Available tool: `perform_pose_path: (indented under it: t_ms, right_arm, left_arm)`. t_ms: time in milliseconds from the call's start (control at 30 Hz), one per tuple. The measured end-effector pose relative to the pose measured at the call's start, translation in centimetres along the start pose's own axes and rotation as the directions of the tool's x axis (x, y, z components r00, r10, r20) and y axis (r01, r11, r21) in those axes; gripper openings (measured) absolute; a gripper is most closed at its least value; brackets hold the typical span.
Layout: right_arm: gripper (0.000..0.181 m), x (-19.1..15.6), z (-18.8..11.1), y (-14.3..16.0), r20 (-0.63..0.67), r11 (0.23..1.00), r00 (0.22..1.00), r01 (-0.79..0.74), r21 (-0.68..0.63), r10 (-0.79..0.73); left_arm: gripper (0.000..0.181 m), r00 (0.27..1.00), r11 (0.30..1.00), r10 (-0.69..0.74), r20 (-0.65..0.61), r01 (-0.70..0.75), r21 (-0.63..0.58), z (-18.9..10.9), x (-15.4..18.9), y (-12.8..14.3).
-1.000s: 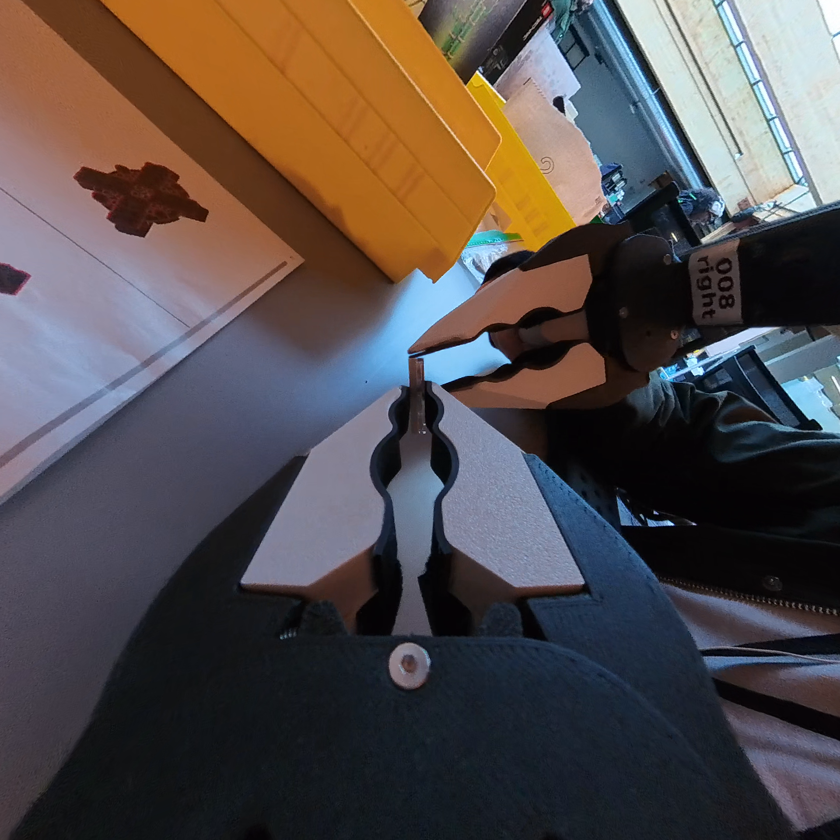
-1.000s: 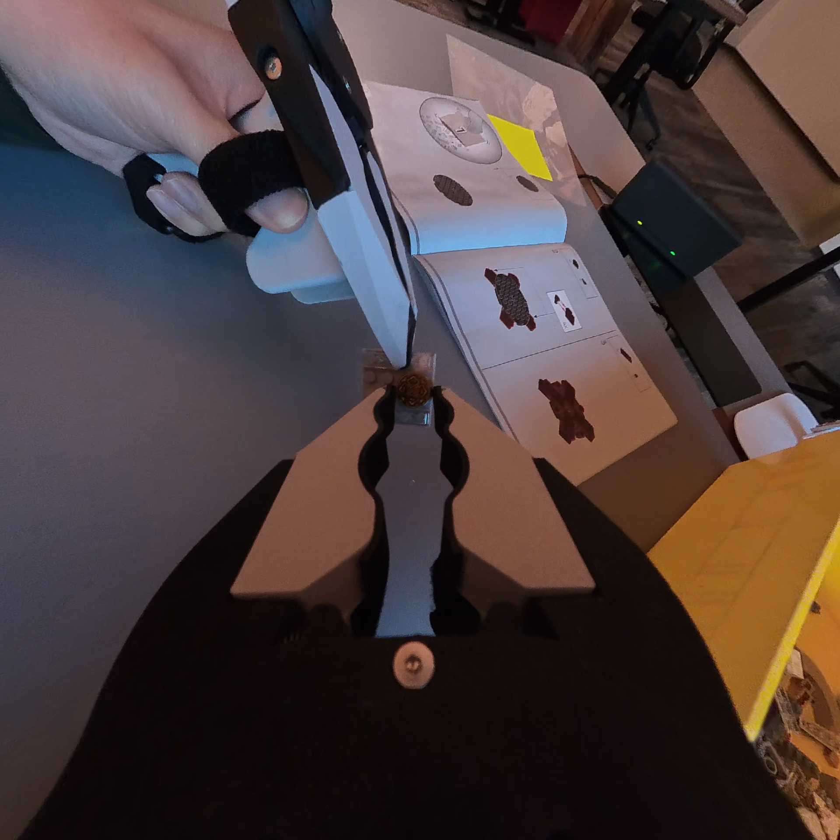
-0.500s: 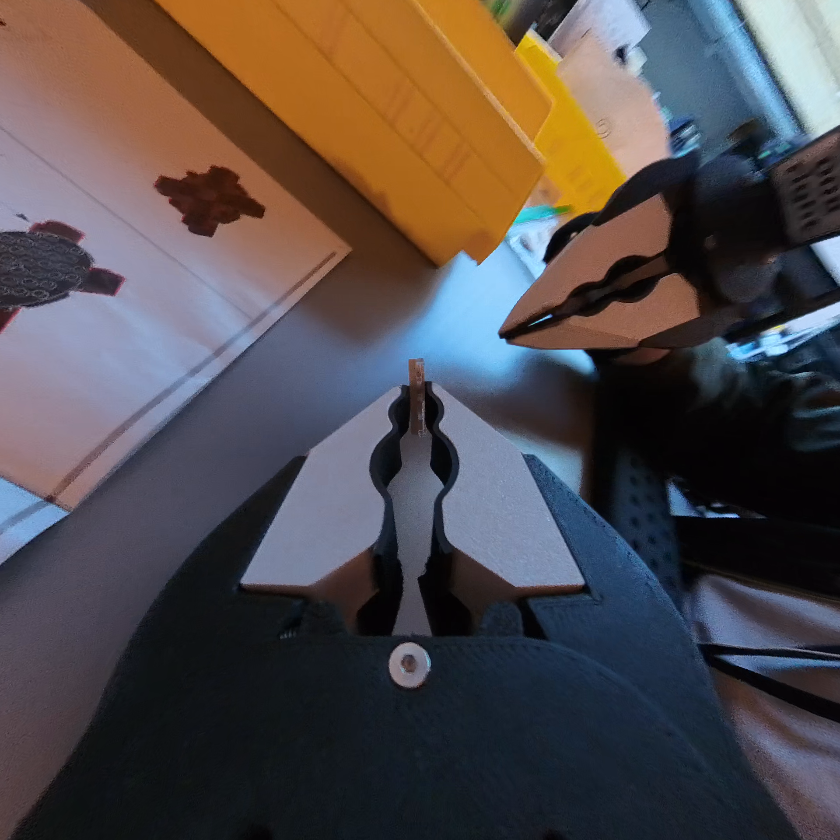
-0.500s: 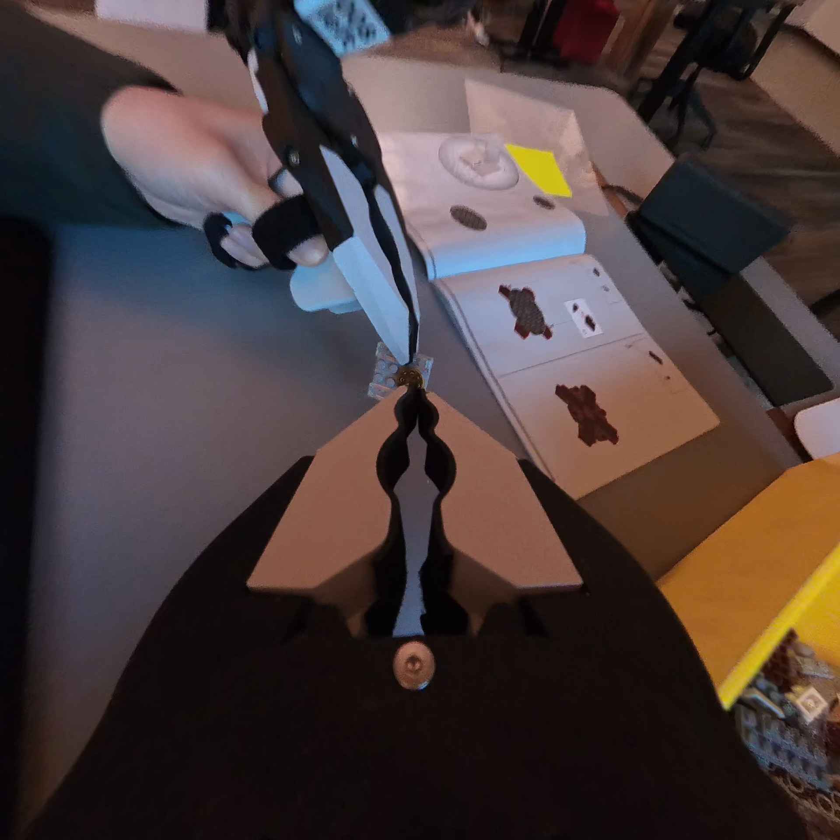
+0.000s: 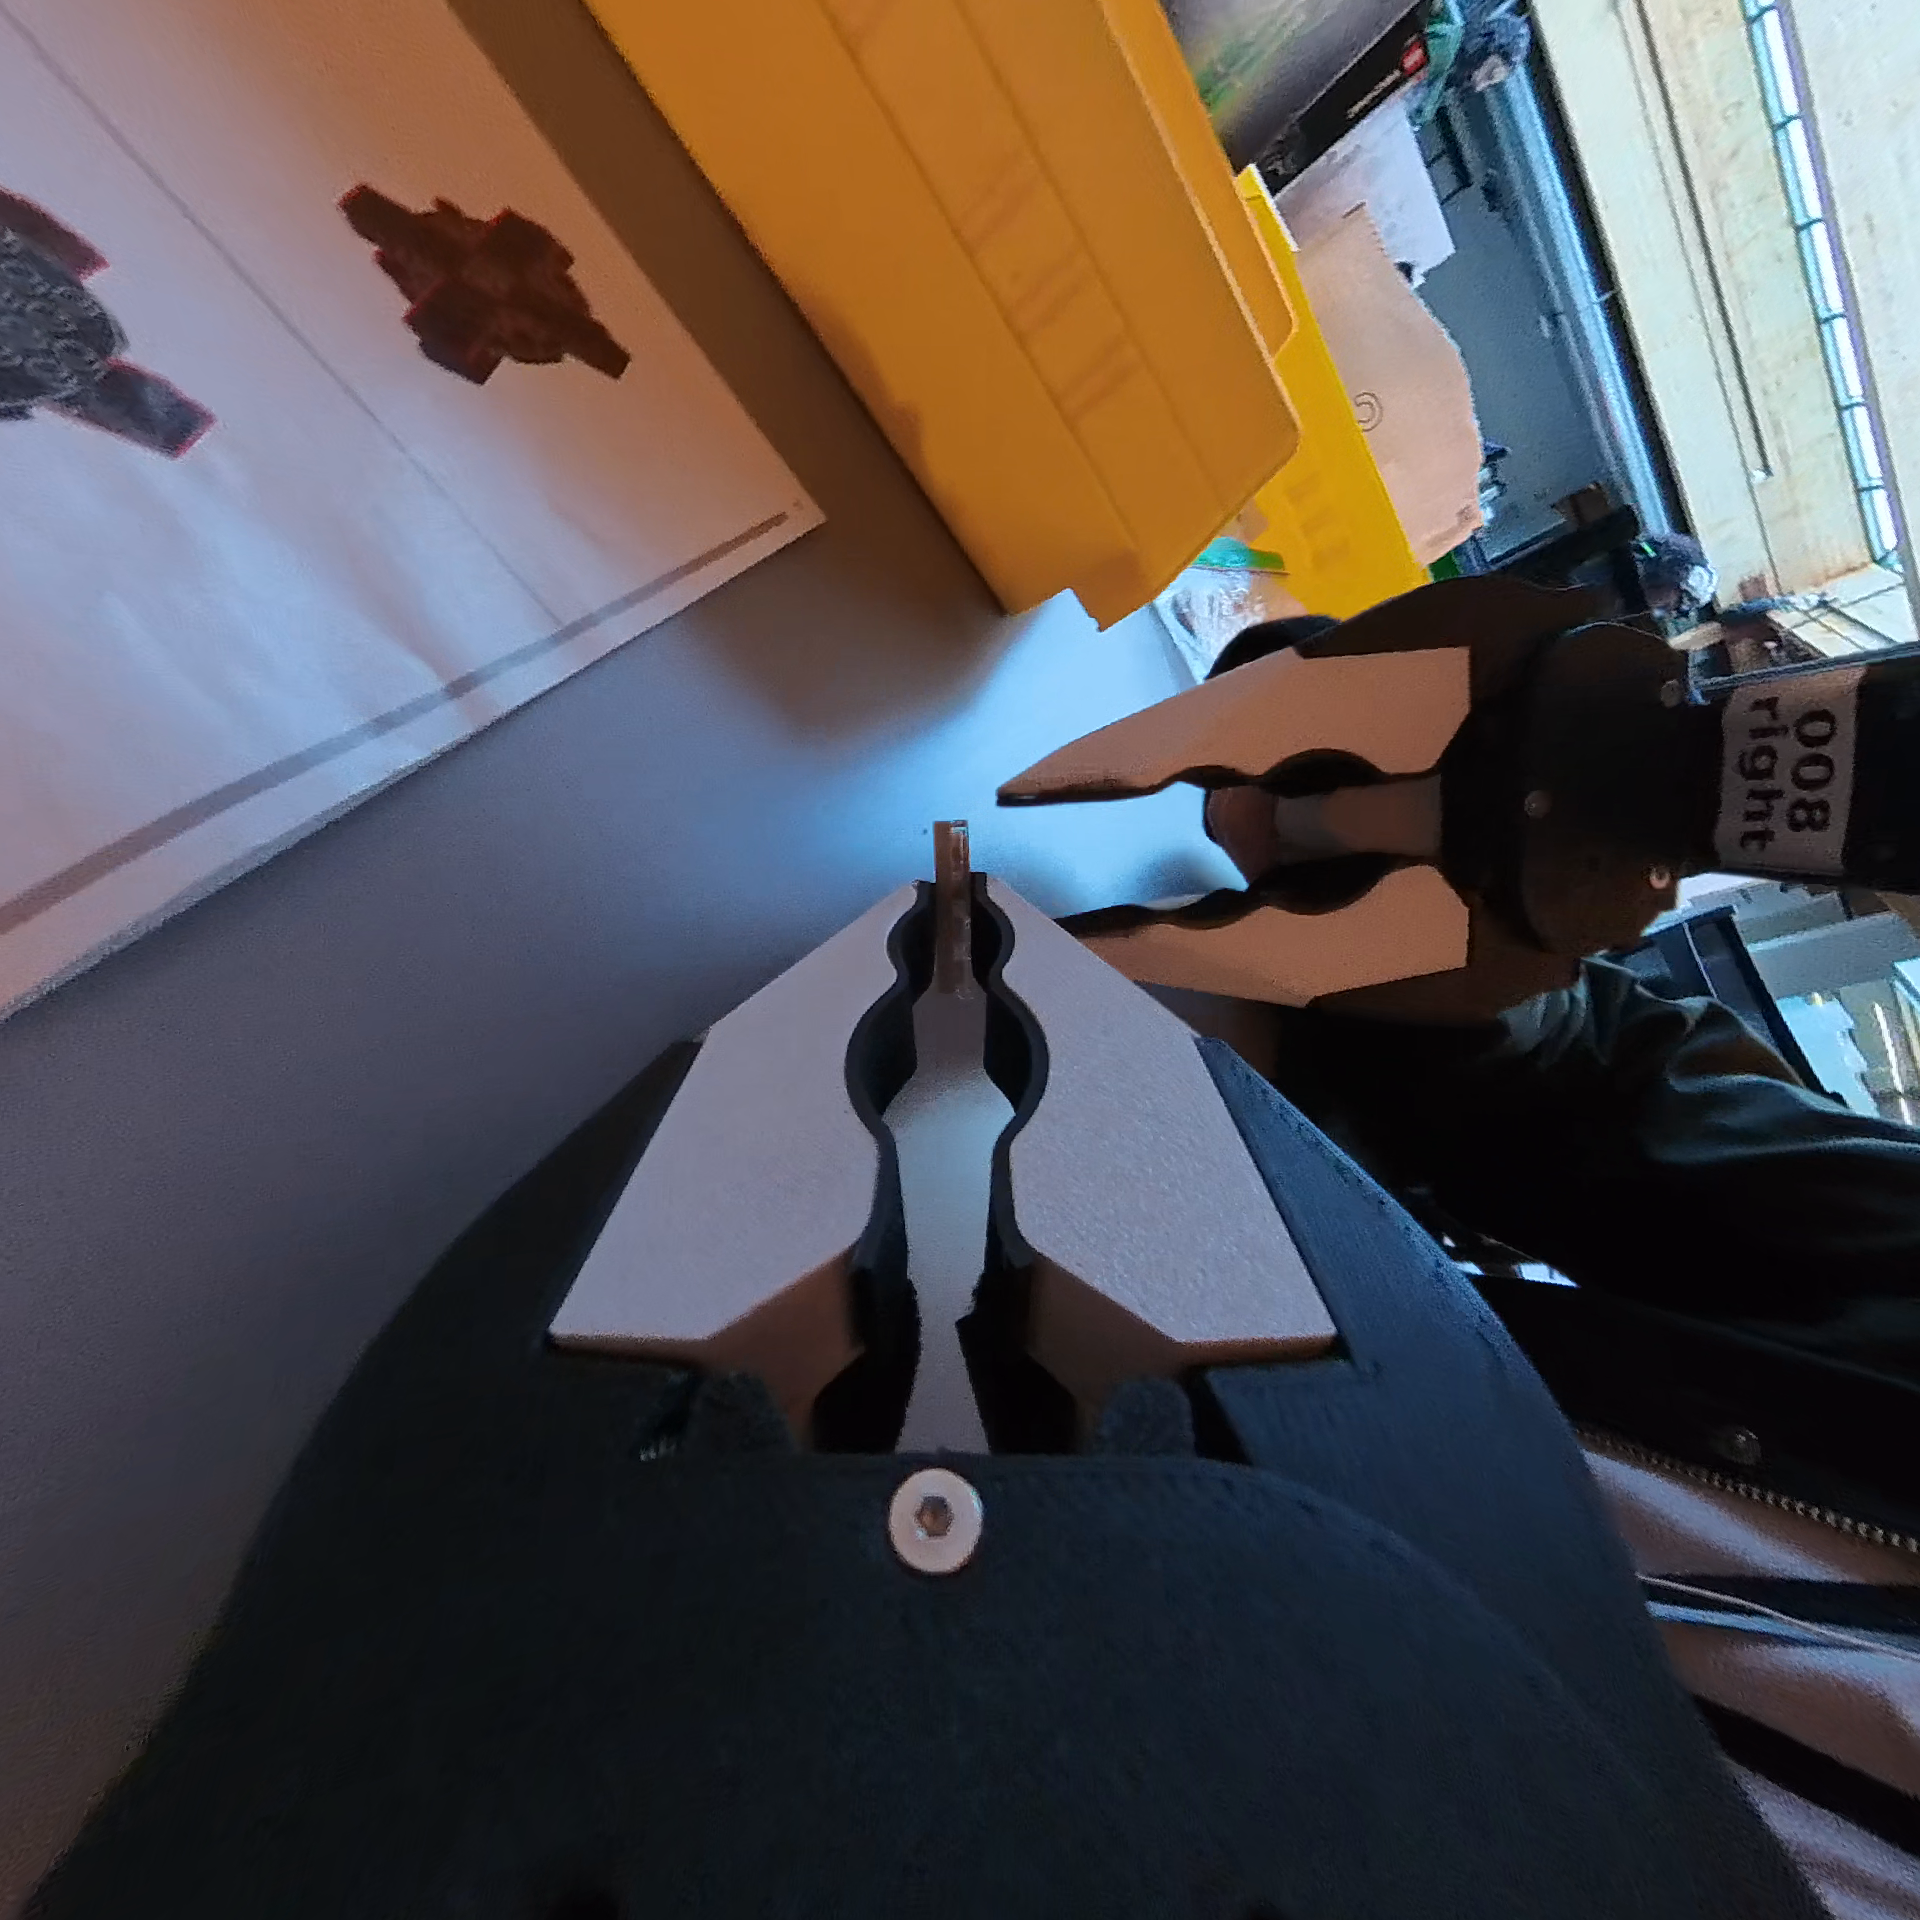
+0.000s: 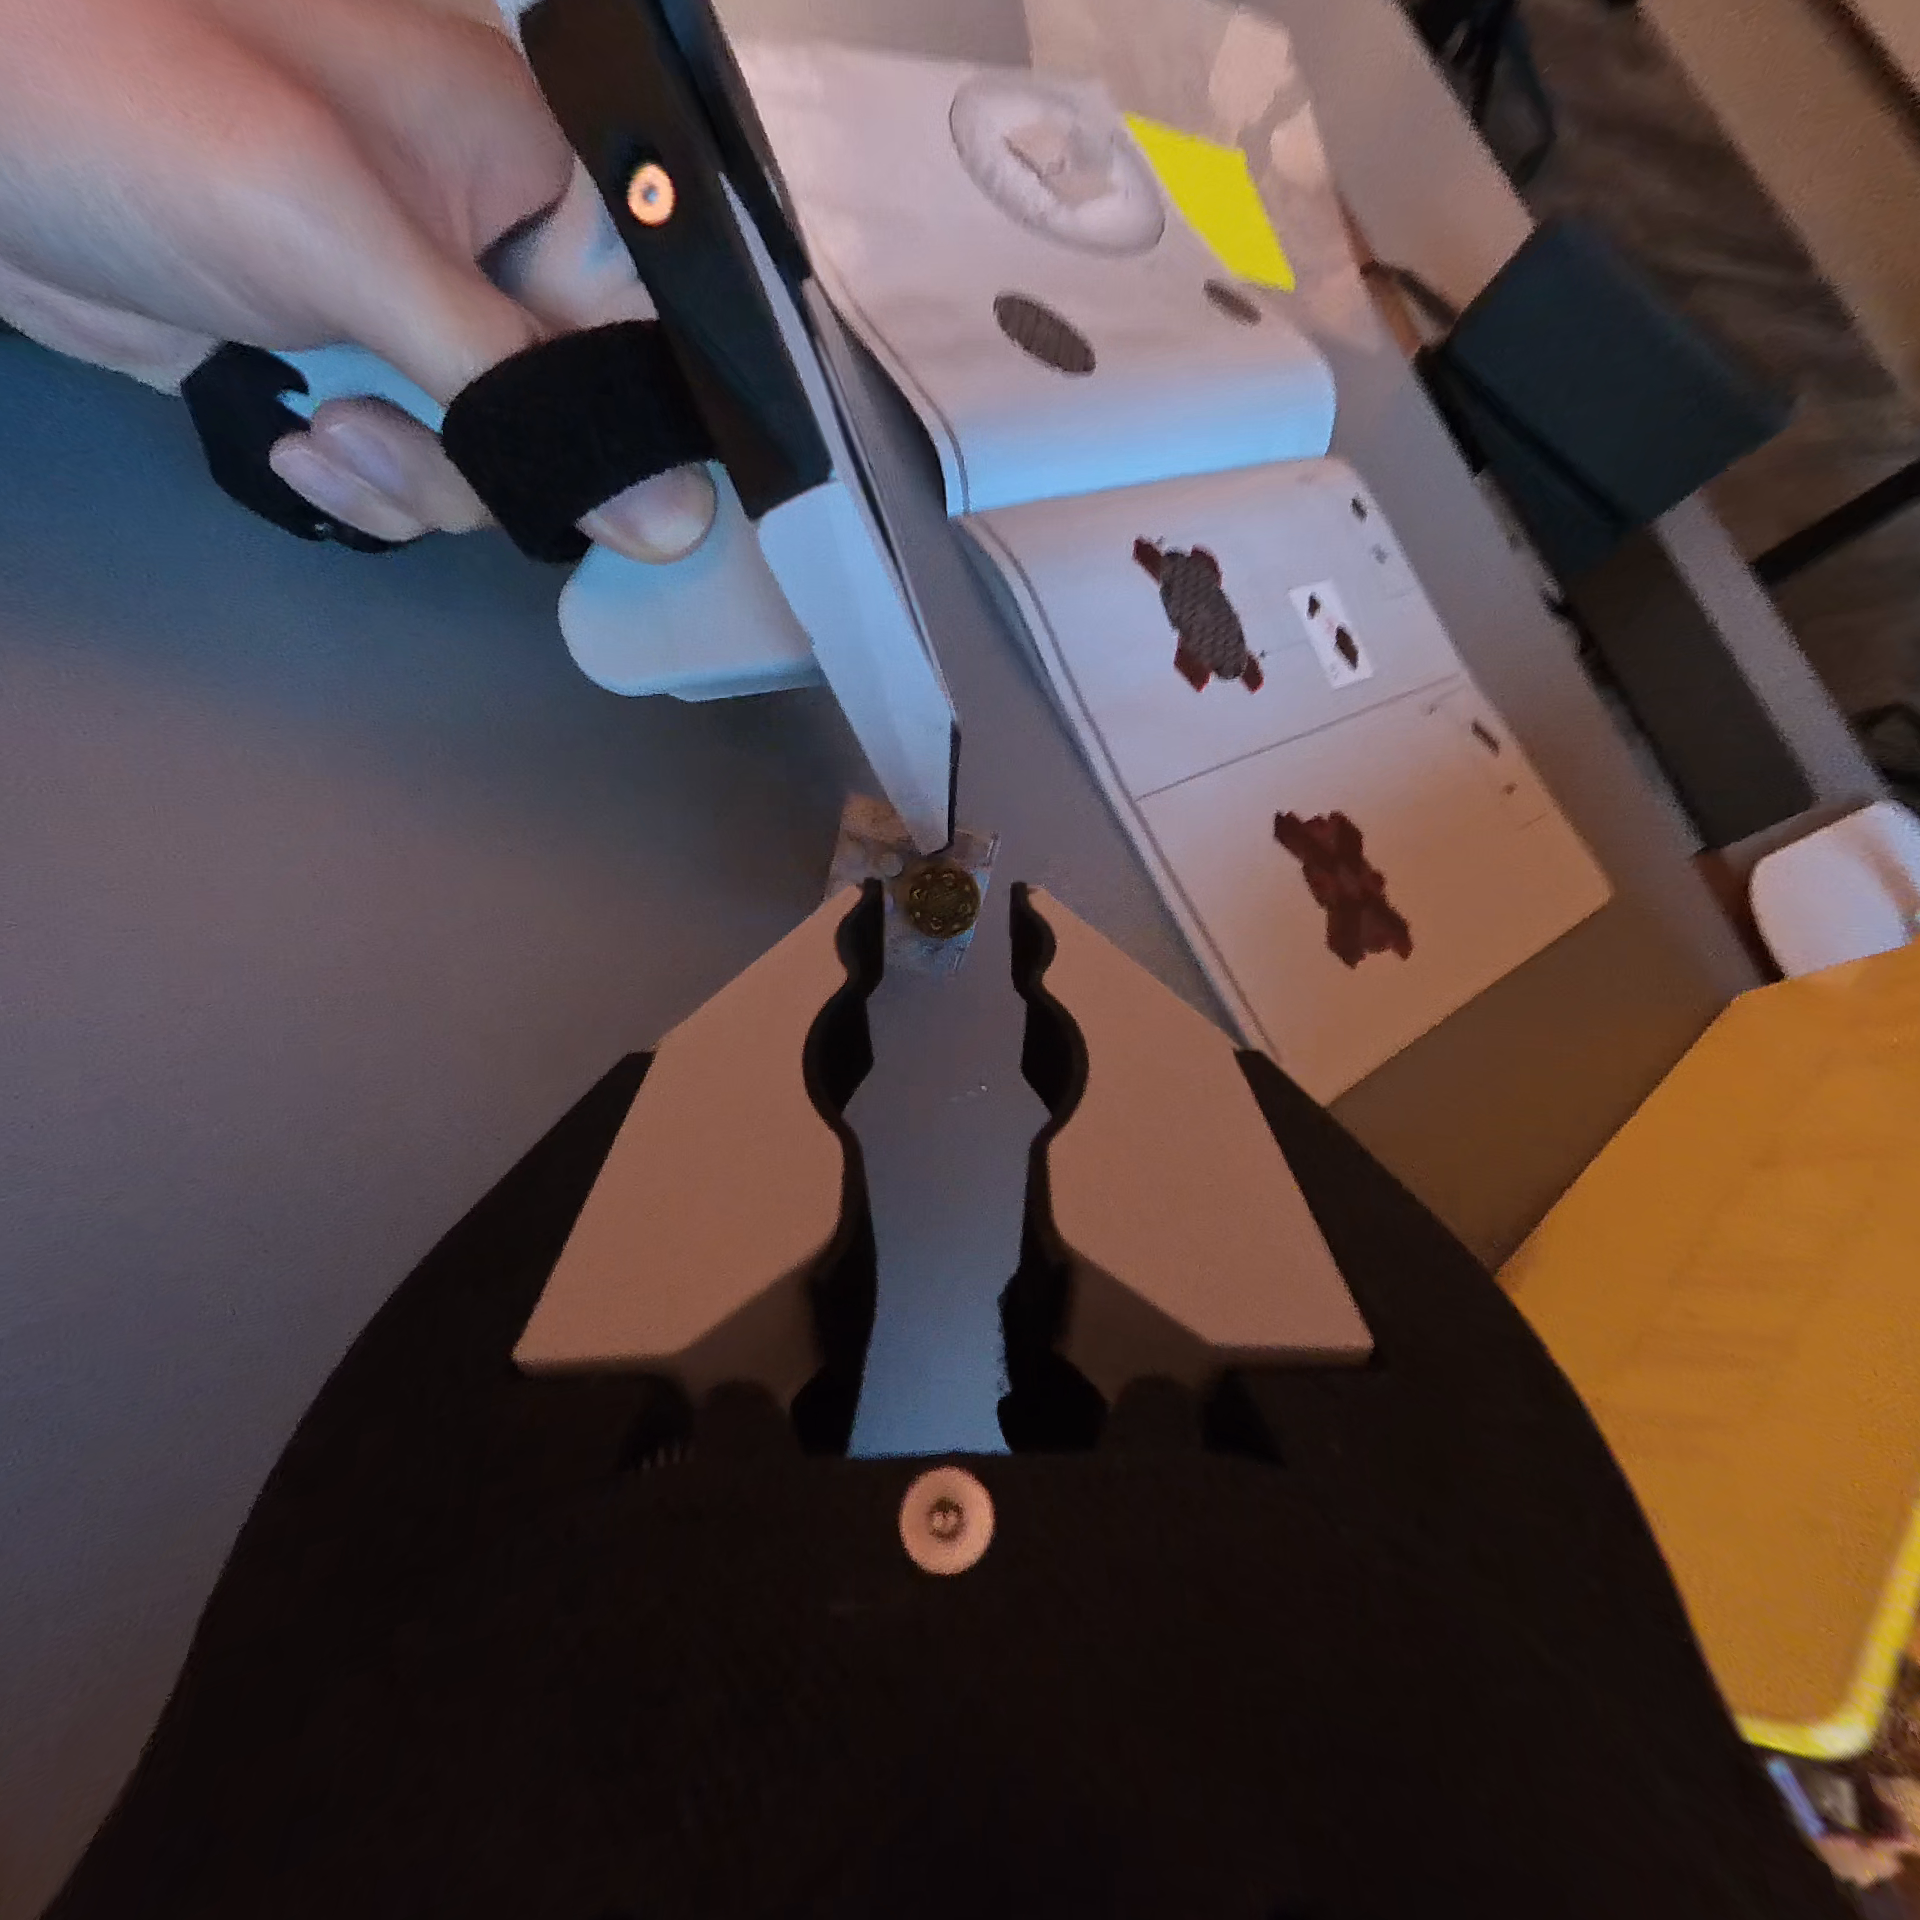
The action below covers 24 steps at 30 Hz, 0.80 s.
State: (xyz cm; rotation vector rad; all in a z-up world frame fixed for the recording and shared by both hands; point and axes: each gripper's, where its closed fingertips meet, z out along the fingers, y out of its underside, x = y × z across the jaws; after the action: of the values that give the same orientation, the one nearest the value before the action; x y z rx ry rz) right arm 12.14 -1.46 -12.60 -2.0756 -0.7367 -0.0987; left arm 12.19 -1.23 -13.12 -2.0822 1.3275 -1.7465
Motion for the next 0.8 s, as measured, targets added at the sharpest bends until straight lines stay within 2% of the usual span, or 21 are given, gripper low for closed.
perform_pose_path:
  t_ms: [167,367,600,800]
  right_arm:
    - [0.019,0.0,1.3,1.4,-0.018,0.996,0.999,-0.042,-0.076,0.041]
    - [0.018,-0.4,1.8,1.4,0.016,0.988,0.990,-0.135,-0.079,0.137]
    - [0.020,-0.1,1.8,1.4,-0.004,0.989,0.993,-0.121,-0.081,0.121]
    - [0.018,-0.6,1.8,1.4,0.069,0.986,0.985,-0.152,-0.067,0.156]
  left_arm:
    - [0.004,0.999,1.000,-0.012,0.053,0.013,-0.020,0.5,-0.8,0.6]
    - [0.004,0.997,0.999,-0.044,0.062,0.044,-0.003,0.4,-1.3,0.4]
    - [0.004,0.997,0.999,-0.031,0.071,0.031,-0.008,0.5,-1.3,0.4]
    - [0.004,0.995,0.999,0.037,0.095,-0.035,-0.025,0.6,-1.1,0.4]
